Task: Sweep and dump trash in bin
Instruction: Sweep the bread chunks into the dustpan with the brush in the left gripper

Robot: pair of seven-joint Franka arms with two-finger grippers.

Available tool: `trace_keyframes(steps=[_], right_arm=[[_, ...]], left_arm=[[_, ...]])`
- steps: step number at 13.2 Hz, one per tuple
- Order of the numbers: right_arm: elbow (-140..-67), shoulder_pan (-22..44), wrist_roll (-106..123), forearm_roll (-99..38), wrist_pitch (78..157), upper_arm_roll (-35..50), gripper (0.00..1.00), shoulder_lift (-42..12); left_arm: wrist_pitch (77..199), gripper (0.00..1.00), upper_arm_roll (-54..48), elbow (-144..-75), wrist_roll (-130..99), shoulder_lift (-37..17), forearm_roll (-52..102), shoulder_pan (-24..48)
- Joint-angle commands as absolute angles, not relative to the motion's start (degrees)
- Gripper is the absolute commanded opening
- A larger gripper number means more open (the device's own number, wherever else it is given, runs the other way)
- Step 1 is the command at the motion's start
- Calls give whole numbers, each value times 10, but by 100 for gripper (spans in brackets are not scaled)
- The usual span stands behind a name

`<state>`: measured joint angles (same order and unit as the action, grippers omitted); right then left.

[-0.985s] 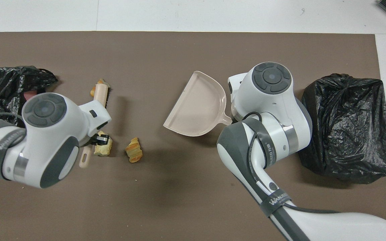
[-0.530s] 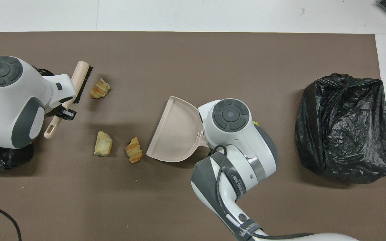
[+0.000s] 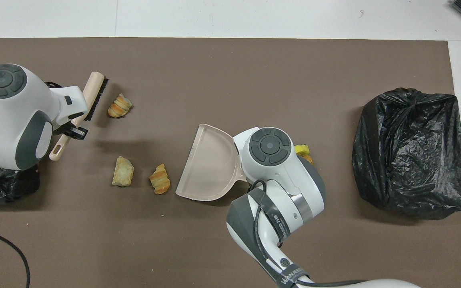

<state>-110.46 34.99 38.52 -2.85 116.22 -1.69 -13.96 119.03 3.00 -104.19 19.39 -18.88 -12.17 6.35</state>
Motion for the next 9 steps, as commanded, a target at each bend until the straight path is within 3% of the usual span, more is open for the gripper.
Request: trace_keyframes(steps=[1, 9], right_arm=[[-1125, 350, 386, -26, 1180, -16, 0, -124], [-1122, 350, 374, -26, 1182, -16, 0, -126]], left_arm=[[1163, 0, 20, -1067, 203, -171, -127, 76], [1163, 0, 18, -1175, 205, -103, -60, 224]])
